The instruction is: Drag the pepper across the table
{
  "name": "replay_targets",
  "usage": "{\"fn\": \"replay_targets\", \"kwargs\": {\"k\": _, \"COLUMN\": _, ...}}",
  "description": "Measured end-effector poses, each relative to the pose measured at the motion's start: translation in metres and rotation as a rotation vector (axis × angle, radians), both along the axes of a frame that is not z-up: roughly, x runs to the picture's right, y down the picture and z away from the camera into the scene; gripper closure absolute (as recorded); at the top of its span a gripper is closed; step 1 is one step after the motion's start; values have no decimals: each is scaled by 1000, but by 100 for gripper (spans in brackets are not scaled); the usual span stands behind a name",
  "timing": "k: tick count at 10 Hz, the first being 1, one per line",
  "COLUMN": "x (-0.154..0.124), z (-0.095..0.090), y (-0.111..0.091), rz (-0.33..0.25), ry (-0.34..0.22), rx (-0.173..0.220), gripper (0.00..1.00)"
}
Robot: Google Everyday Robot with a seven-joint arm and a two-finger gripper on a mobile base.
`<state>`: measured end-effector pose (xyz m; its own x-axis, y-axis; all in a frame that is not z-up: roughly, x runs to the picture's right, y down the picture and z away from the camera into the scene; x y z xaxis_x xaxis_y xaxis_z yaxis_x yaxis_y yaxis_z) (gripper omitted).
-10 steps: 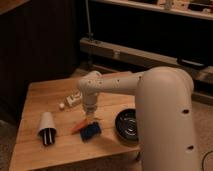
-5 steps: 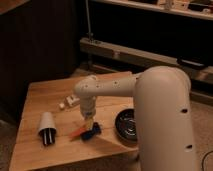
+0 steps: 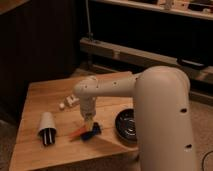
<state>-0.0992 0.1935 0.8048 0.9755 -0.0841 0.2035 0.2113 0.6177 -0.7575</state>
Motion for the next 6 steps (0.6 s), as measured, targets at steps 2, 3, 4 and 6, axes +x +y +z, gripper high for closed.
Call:
{"fn": "replay_targets", "kwargs": {"k": 2, "x": 2, "z": -20, "y": 5, "rz": -27, "ry": -12, "rx": -4, "gripper": 77}}
{"fn": "replay_targets", "kwargs": {"k": 3, "x": 3, "z": -44, "y": 8, "rz": -36, "ry": -16, "rx": -5, "gripper": 77}}
{"fn": "replay_targets", "kwargs": {"k": 4, "x": 3, "z": -60, "y": 11, "rz": -44, "ry": -22, "rx": -6, "gripper": 77}}
{"fn": "replay_targets", "kwargs": {"k": 6, "x": 6, "z": -82, "y": 15, "rz": -51, "ry": -28, "rx": -7, "gripper": 77}}
